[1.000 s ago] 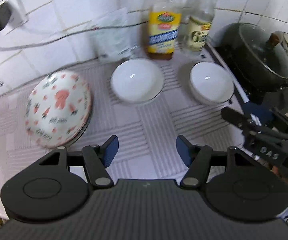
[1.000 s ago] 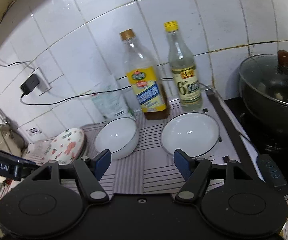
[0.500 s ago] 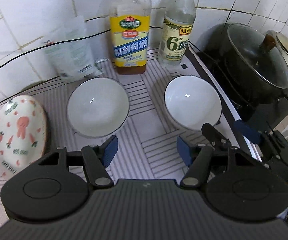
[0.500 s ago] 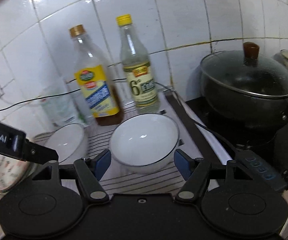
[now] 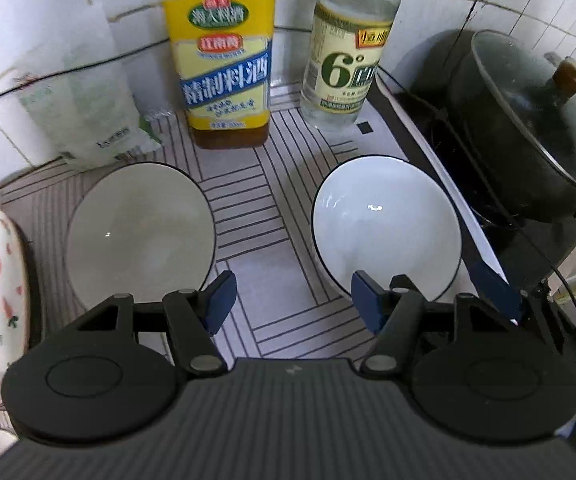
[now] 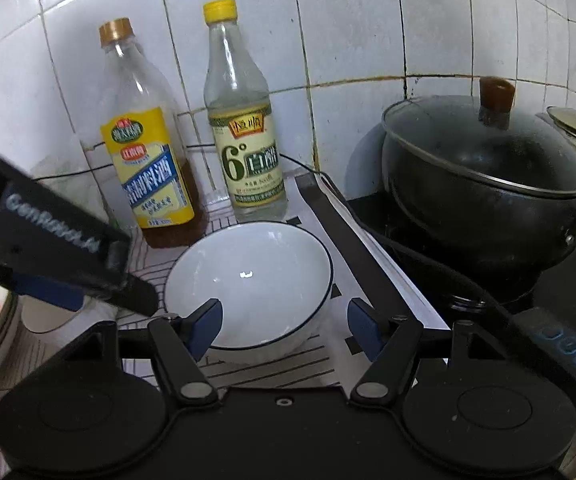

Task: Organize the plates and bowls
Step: 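Close both grippers on the rim of the second white bowl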

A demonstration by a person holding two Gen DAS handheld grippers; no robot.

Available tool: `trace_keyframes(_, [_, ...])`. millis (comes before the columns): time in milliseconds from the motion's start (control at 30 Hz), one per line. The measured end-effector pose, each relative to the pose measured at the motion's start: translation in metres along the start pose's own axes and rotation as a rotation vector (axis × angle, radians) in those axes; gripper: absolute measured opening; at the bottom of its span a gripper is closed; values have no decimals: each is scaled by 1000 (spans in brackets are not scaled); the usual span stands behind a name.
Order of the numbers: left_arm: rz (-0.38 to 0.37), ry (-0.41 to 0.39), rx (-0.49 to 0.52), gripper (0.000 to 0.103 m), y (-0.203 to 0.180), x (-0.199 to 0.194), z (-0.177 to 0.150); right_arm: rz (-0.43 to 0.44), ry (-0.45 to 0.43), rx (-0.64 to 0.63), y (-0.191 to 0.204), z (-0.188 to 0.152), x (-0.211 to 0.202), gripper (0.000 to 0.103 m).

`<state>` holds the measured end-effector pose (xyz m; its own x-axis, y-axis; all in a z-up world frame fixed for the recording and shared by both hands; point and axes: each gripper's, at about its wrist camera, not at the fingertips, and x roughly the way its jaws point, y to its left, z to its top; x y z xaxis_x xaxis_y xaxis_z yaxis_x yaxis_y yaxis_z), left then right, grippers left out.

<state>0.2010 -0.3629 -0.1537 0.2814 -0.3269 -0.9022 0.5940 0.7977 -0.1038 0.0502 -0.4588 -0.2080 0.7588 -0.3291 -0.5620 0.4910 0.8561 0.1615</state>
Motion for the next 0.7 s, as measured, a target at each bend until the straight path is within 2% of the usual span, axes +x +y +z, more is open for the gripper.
trace_keyframes(100, [14,9,18,59,-3,12,2,-12,8,16,1,-3,7,74])
trace_keyframes(167, [16,5,28,53,-5,17,4,-21,10,35,0,-4,11,70])
trace_keyframes(233, [9,8,31,40,-8,22,5,-17,28,70,-2,-4,17,62])
trace_keyframes(333, [-7,13,28,26,-12,29,7,-8,45,123,-4,-4,24,48])
trace_keyframes(400, [-21,17,24,19,-13,33,6,-25,51,143,-4,-3,27,44])
trace_keyframes(533, [-22,28,-11,15,-13,40,4,-48,65,149,-3,-3,33,37])
trace_keyframes(700, [-21,29,-21,11,-13,48,-1,-45,106,174,-3,-5,40,32])
